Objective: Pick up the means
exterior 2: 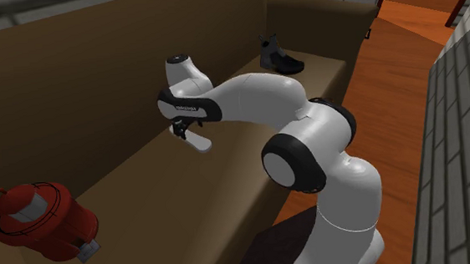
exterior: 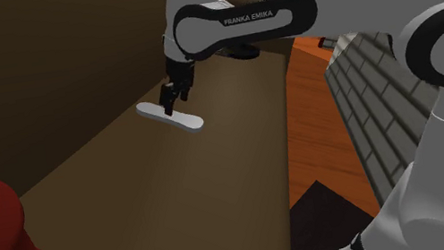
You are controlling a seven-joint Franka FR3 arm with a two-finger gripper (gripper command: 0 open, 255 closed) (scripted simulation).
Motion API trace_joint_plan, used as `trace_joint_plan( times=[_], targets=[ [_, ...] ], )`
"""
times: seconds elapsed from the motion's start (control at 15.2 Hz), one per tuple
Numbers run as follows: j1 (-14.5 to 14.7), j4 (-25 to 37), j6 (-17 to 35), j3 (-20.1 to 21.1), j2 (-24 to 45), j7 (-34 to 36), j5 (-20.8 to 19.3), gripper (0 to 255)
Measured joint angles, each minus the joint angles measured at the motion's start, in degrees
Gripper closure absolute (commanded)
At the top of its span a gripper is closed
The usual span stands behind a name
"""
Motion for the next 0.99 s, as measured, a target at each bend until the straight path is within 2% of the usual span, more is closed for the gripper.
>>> trace_joint_plan(
  times=[0.13, 0.59, 0.66, 0.99],
  targets=[
    [0.54, 2.19, 0.18, 0.22, 2.55, 0.10, -0.41, 0],
    [0.66, -0.36, 4.46, 0.12, 4.36, 0.36, -0.90, 0],
    [0.71, -0.57, 4.72, 0.13, 4.40, 0.45, -0.93, 255],
    [0.75, -0.72, 4.92, 0.14, 4.39, 0.50, -0.99, 255]
  ],
)
